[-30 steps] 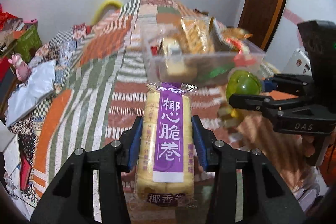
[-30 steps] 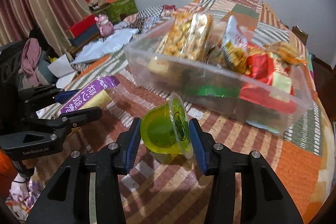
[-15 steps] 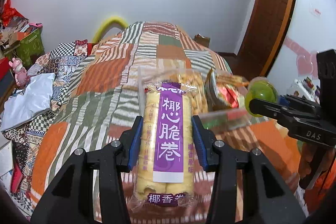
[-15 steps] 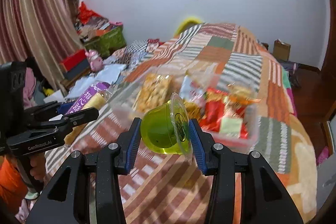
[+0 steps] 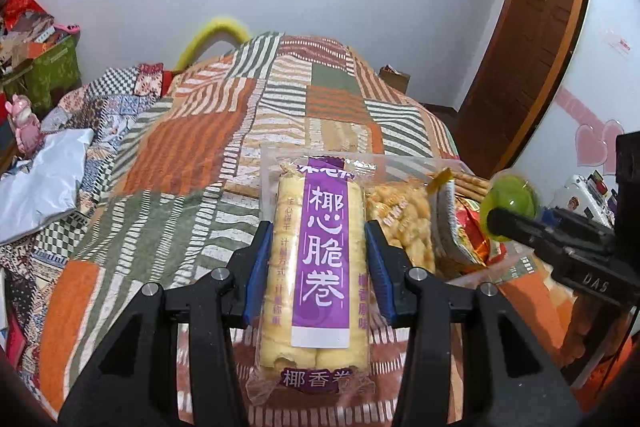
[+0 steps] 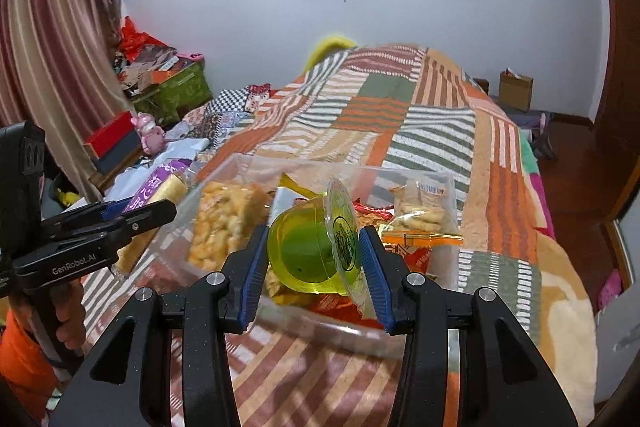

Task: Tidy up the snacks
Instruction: 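Lower both items into the clear box and open both grippers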

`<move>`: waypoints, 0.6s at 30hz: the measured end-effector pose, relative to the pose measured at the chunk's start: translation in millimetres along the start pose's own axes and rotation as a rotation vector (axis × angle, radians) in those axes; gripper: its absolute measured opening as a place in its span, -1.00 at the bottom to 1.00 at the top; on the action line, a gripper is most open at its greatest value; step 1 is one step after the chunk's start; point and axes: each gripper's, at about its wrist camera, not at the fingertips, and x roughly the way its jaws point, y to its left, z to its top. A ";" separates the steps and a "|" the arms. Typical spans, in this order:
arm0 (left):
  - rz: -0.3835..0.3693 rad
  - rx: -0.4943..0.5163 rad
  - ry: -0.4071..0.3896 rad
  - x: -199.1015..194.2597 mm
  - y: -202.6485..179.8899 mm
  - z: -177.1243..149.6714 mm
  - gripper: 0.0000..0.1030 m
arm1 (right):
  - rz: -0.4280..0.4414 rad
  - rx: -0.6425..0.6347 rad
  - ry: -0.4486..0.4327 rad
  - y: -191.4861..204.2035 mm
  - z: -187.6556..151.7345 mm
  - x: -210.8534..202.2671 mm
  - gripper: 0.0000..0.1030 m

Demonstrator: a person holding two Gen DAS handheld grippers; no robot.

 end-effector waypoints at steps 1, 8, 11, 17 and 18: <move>0.002 0.000 0.001 3.4 -0.2 0.1 -0.13 | 0.001 0.001 0.007 -0.8 -1.1 3.8 -0.18; 0.001 0.022 -0.016 15.8 -7.7 0.2 -0.13 | 0.008 -0.008 0.033 -0.5 -9.1 20.1 -0.18; 0.009 0.019 0.013 24.1 -8.3 -1.0 -0.13 | 0.010 -0.009 0.036 -1.0 -8.5 19.1 -0.17; 0.024 0.041 0.022 23.3 -10.7 -6.7 -0.10 | -0.016 -0.024 0.046 1.8 -7.5 15.7 -0.13; 0.024 0.042 0.022 21.8 -10.7 -6.9 -0.09 | -0.024 -0.029 0.042 2.2 -7.0 13.6 -0.10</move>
